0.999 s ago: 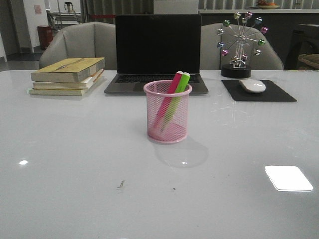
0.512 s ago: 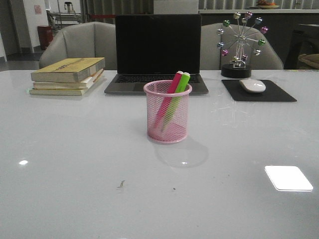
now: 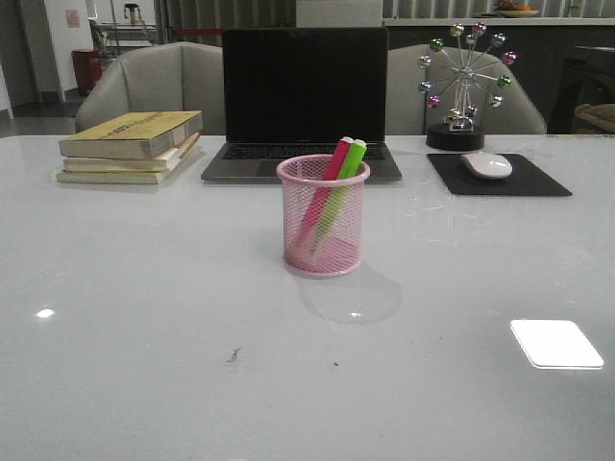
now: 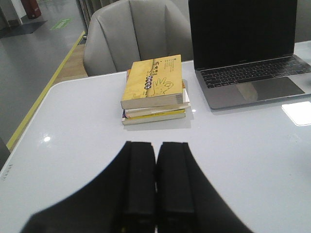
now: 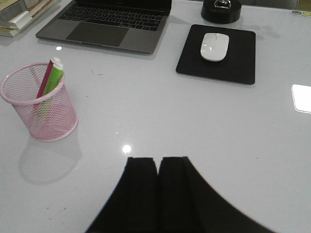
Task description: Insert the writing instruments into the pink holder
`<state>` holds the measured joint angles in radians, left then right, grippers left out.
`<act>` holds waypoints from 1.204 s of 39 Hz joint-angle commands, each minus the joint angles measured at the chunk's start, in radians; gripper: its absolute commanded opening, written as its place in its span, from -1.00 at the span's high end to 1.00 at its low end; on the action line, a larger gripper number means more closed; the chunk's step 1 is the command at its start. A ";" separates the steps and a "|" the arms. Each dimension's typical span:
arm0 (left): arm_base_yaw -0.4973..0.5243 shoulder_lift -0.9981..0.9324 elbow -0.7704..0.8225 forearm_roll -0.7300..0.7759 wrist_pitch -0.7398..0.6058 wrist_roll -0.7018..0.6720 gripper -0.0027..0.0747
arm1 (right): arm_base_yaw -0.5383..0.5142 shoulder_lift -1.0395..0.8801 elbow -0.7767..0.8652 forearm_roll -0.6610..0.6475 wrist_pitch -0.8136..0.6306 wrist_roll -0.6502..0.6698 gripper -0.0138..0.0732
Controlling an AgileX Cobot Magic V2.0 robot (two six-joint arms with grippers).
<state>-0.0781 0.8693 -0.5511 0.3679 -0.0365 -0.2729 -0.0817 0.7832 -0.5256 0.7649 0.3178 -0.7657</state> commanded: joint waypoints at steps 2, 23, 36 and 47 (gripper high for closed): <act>0.001 -0.012 -0.030 -0.002 -0.079 -0.002 0.68 | 0.002 0.002 -0.026 0.027 -0.056 -0.005 0.55; 0.001 -0.012 -0.030 -0.002 -0.079 -0.002 0.68 | 0.002 0.002 -0.026 0.027 -0.056 -0.005 0.55; 0.001 -0.012 -0.030 -0.002 -0.079 -0.002 0.68 | 0.003 0.001 -0.024 0.011 -0.085 -0.005 0.55; 0.001 -0.012 -0.030 -0.002 -0.079 -0.002 0.68 | 0.048 -0.123 0.070 0.008 -0.358 -0.012 0.55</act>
<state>-0.0781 0.8693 -0.5511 0.3679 -0.0365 -0.2729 -0.0480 0.7104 -0.4556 0.7631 0.0975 -0.7696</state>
